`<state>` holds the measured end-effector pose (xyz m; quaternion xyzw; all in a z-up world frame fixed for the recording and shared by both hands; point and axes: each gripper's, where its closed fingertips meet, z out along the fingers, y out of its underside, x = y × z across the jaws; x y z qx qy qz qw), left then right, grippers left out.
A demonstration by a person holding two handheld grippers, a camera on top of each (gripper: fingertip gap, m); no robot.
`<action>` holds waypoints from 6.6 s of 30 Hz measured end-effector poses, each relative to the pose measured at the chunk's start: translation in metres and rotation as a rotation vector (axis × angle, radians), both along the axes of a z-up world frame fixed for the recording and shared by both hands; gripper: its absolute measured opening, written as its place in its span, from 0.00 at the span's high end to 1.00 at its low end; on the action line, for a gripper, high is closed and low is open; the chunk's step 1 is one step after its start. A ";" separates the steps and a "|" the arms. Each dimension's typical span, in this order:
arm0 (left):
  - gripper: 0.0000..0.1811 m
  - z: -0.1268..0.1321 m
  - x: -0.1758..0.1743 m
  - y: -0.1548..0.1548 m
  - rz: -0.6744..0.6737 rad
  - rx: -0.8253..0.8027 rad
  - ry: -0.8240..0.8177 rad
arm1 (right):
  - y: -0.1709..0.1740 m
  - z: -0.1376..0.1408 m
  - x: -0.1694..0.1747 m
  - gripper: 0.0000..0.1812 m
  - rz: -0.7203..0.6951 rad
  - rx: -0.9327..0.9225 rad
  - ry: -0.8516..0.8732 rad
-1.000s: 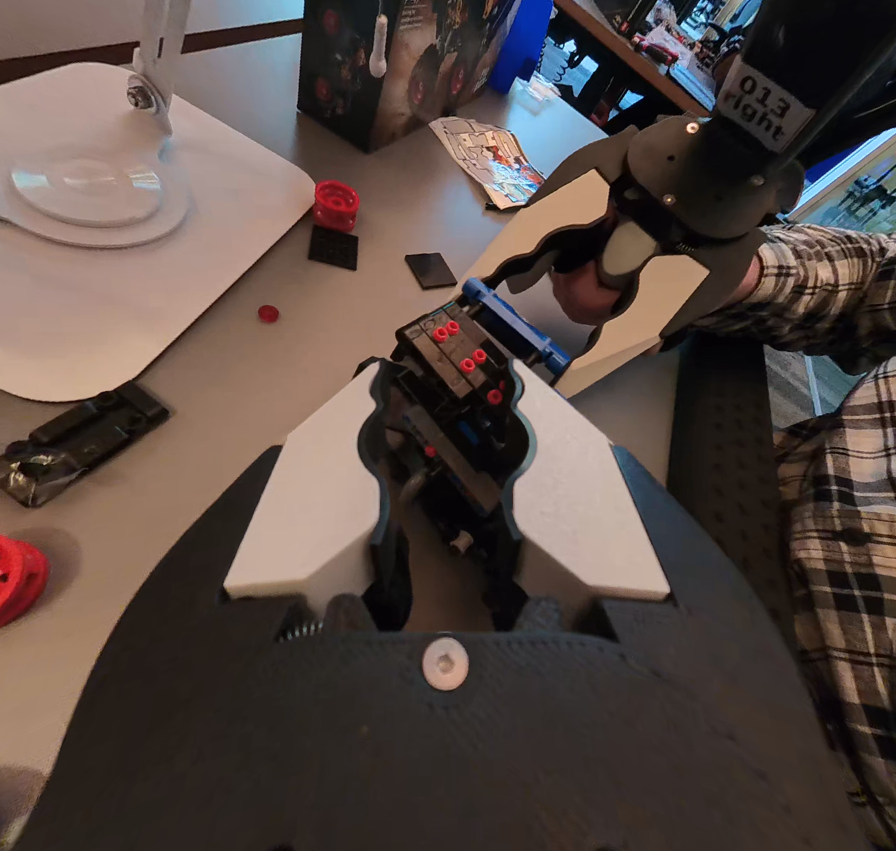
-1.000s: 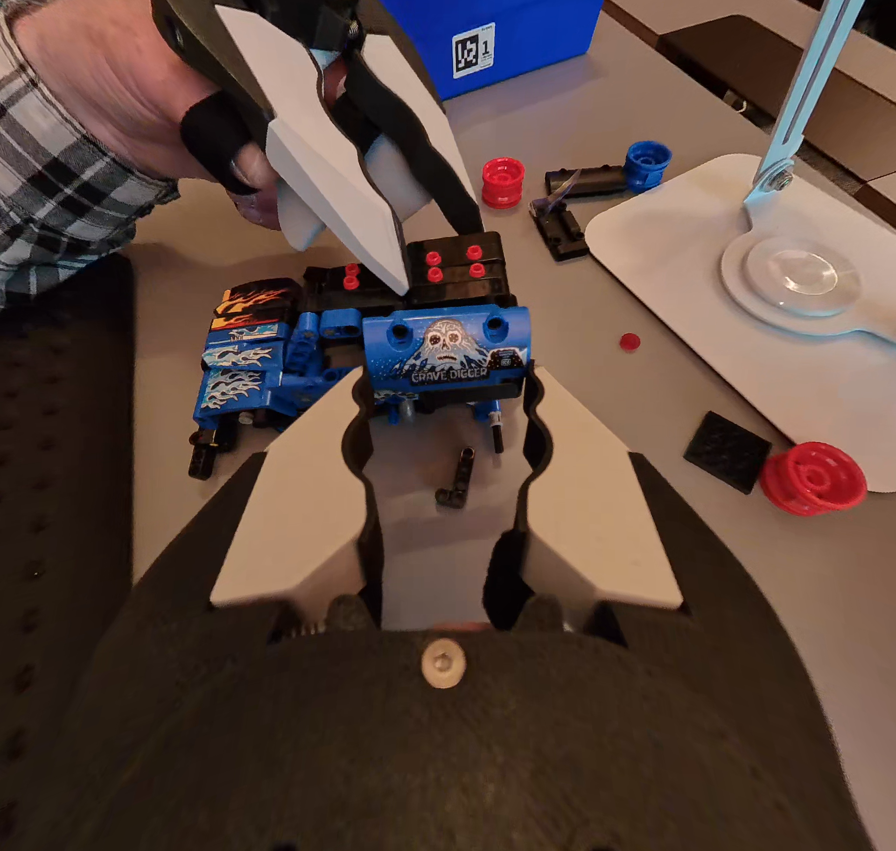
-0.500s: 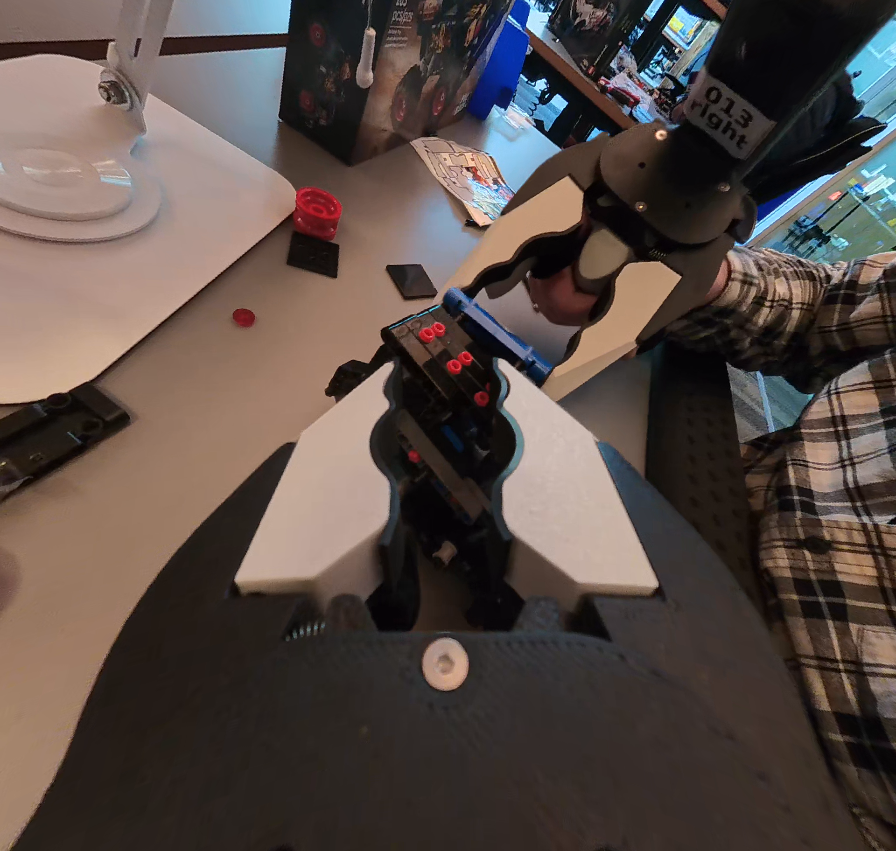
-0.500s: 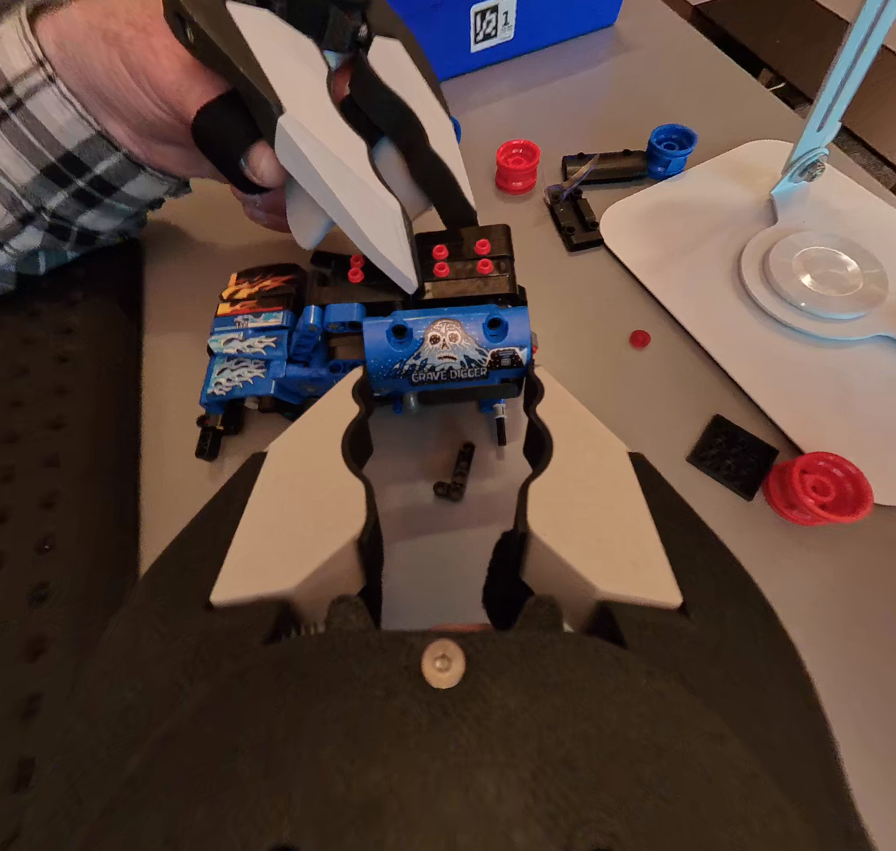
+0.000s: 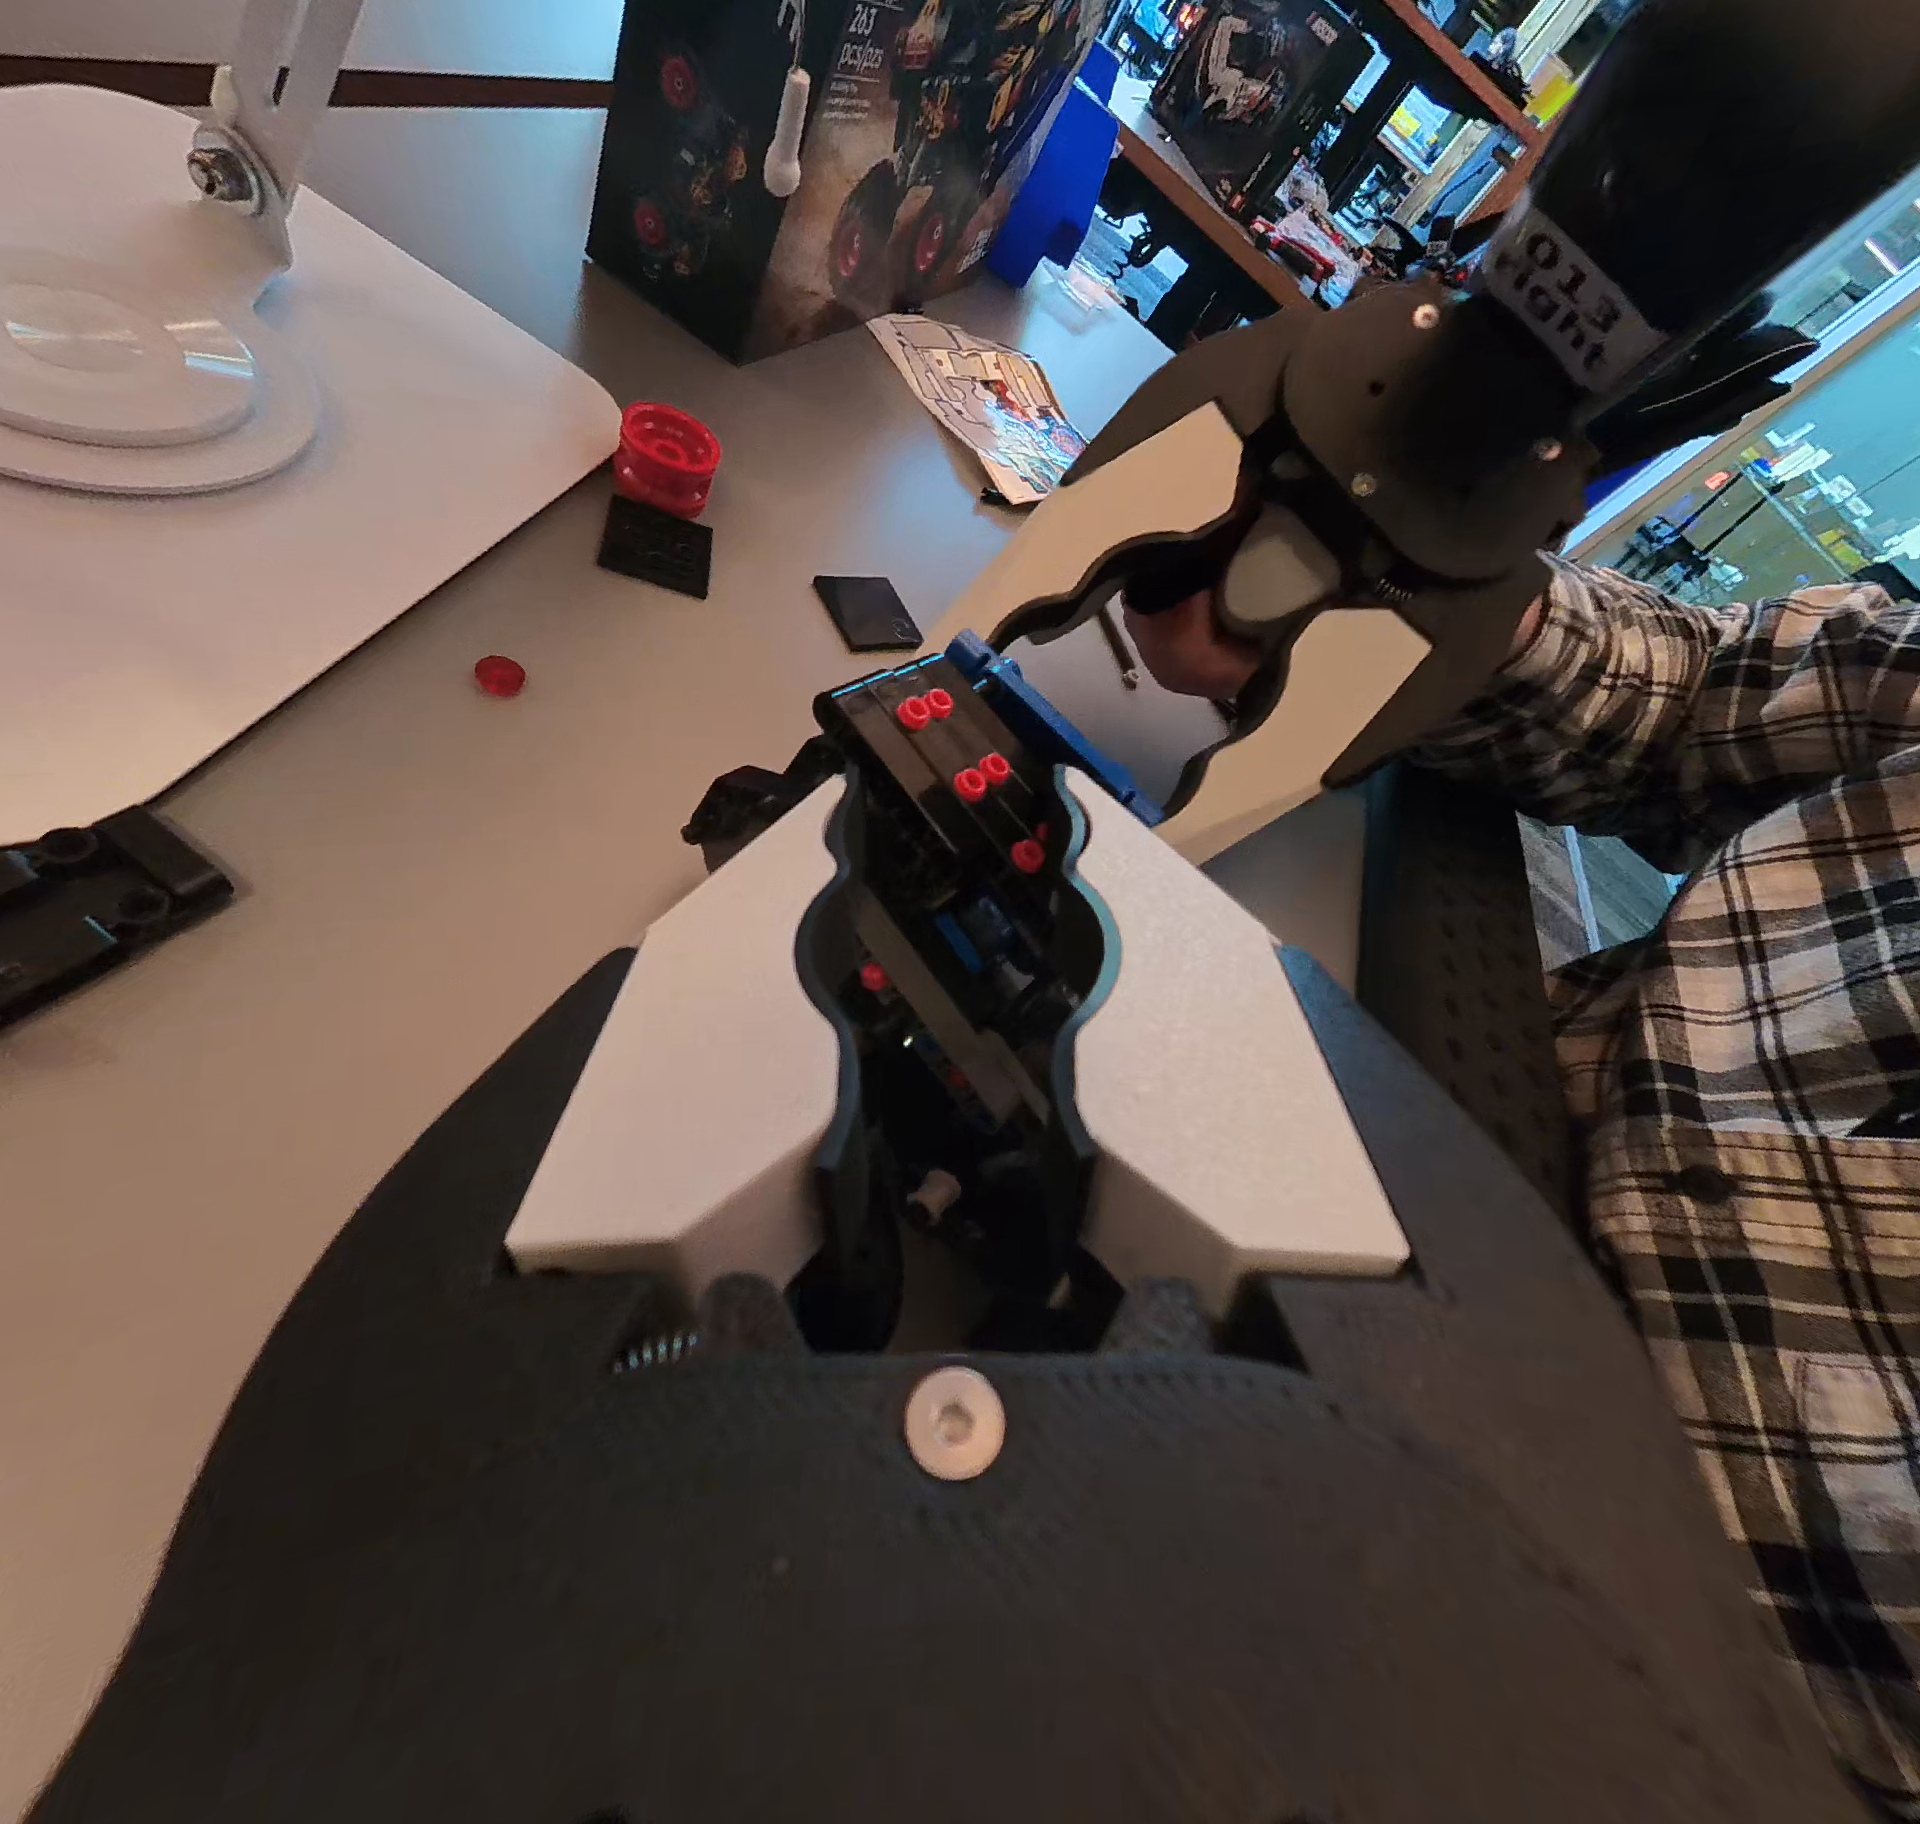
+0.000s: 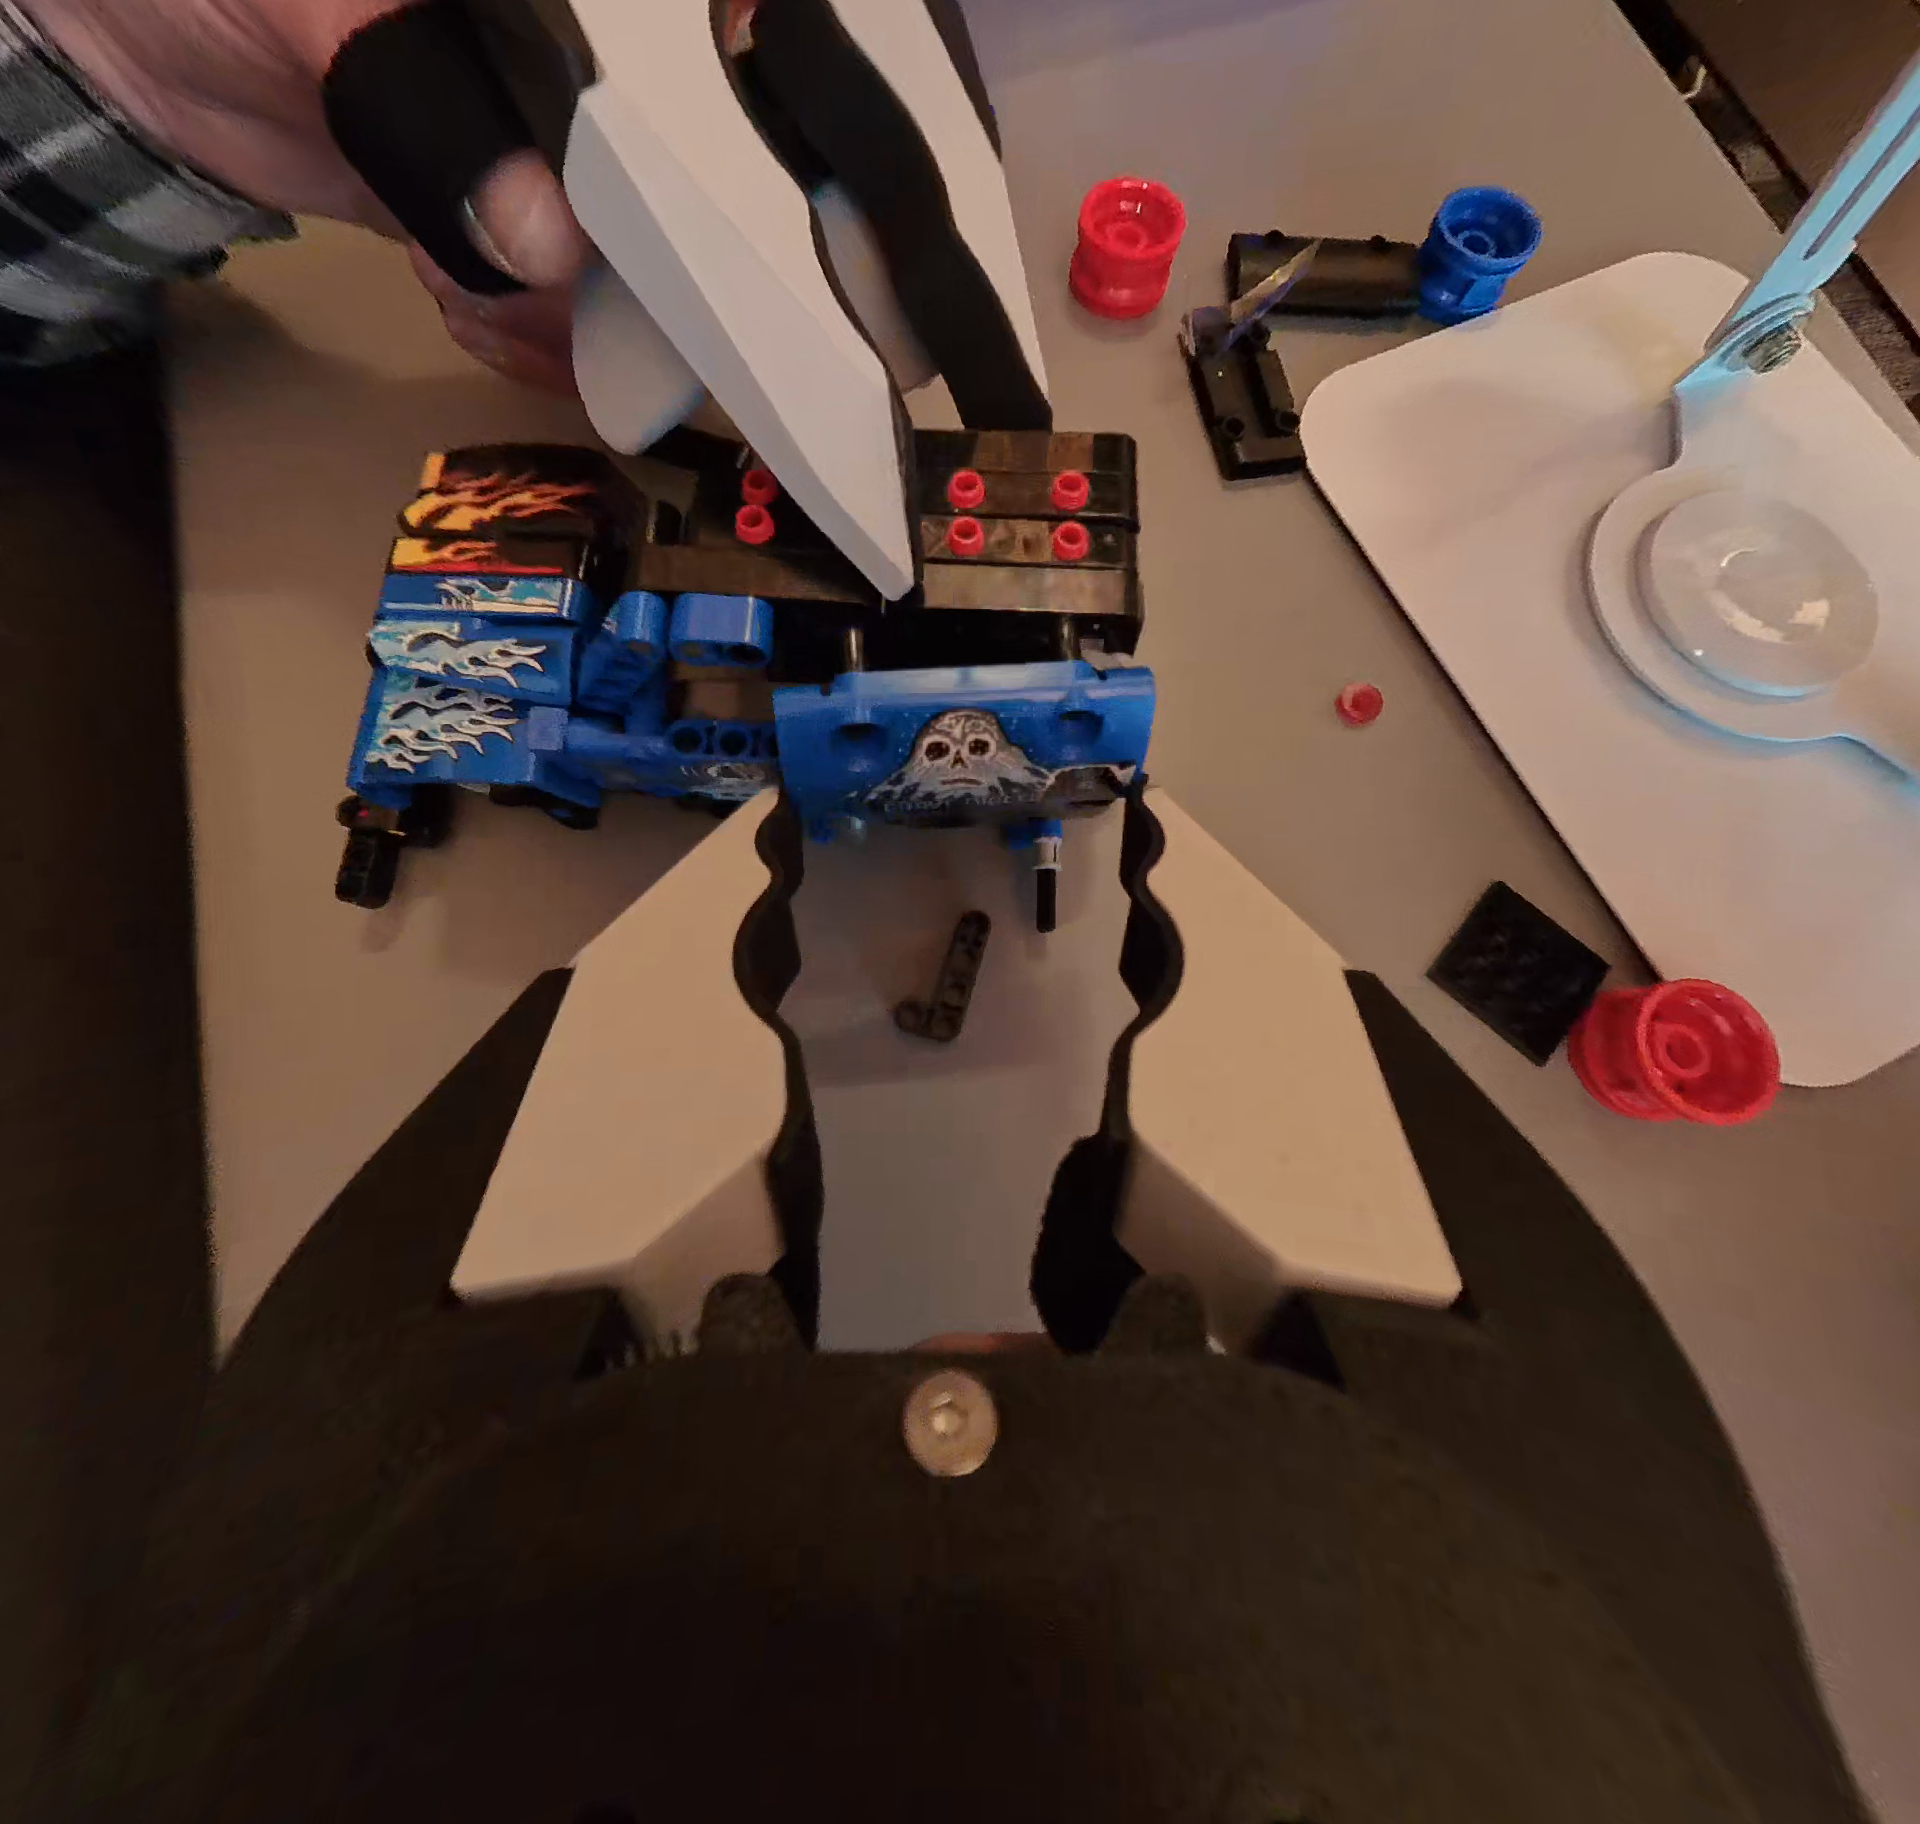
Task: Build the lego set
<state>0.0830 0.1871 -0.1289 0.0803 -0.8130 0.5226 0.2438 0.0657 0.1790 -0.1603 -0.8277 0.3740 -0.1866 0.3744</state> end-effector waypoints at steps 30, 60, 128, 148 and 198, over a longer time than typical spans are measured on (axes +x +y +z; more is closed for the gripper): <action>0.81 -0.001 0.003 -0.009 0.093 -0.039 0.014 | -0.003 -0.005 0.005 0.66 -0.050 -0.121 0.044; 0.82 -0.001 -0.006 -0.018 0.163 -0.049 0.013 | -0.004 0.012 -0.006 0.65 -0.099 0.249 0.247; 0.80 -0.001 -0.018 -0.019 0.058 -0.048 -0.003 | -0.010 0.026 -0.036 0.67 0.046 0.131 -0.062; 0.83 -0.001 -0.019 -0.023 0.064 -0.081 0.105 | -0.016 0.033 -0.011 0.67 -0.132 0.362 -0.162; 0.80 0.001 -0.023 -0.022 0.034 -0.068 0.095 | -0.007 0.027 -0.017 0.67 0.039 0.289 -0.140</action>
